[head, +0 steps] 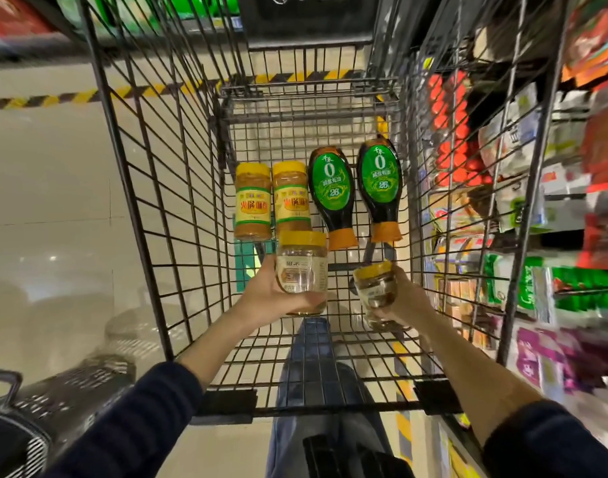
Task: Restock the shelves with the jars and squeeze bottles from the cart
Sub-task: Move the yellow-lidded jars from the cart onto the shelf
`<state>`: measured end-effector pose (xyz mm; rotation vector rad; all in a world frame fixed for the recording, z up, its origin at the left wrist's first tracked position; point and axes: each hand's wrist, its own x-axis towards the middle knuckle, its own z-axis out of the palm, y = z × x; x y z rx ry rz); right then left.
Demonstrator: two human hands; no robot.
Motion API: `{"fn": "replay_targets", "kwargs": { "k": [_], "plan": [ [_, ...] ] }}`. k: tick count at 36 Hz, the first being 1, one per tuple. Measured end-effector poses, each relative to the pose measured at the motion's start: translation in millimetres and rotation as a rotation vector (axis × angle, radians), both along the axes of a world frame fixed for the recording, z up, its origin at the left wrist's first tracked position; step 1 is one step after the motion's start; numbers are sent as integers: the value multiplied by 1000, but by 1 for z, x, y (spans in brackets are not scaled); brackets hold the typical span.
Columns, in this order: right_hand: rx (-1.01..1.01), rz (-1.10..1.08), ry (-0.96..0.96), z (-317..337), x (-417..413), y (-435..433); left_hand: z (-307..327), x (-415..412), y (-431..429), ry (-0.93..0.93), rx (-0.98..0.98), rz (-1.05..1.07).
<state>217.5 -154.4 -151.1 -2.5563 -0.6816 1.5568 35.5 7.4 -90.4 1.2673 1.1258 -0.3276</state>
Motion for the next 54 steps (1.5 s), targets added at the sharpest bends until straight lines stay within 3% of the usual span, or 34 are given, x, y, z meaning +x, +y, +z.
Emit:
{"fn": "replay_targets", "kwargs": {
  "k": [8, 13, 22, 31, 42, 46, 54],
  "plan": [
    [86, -129, 75, 30, 6, 18, 24, 1, 1, -15, 42, 52],
    [345, -210, 106, 74, 15, 28, 61, 4, 3, -67, 119, 86],
    [722, -322, 152, 215, 36, 30, 159, 1, 8, -198, 334, 64],
    [1039, -290, -155, 365, 39, -18, 290, 31, -15, -505, 637, 63],
    [1271, -477, -576, 500, 10, -133, 423, 81, -75, -943, 773, -208],
    [1303, -634, -748, 528, -26, -185, 452, 91, -108, -1074, 716, -359],
    [1169, -934, -1090, 554, -135, -303, 492, 88, -221, -1294, 518, -737]
  ]
}}
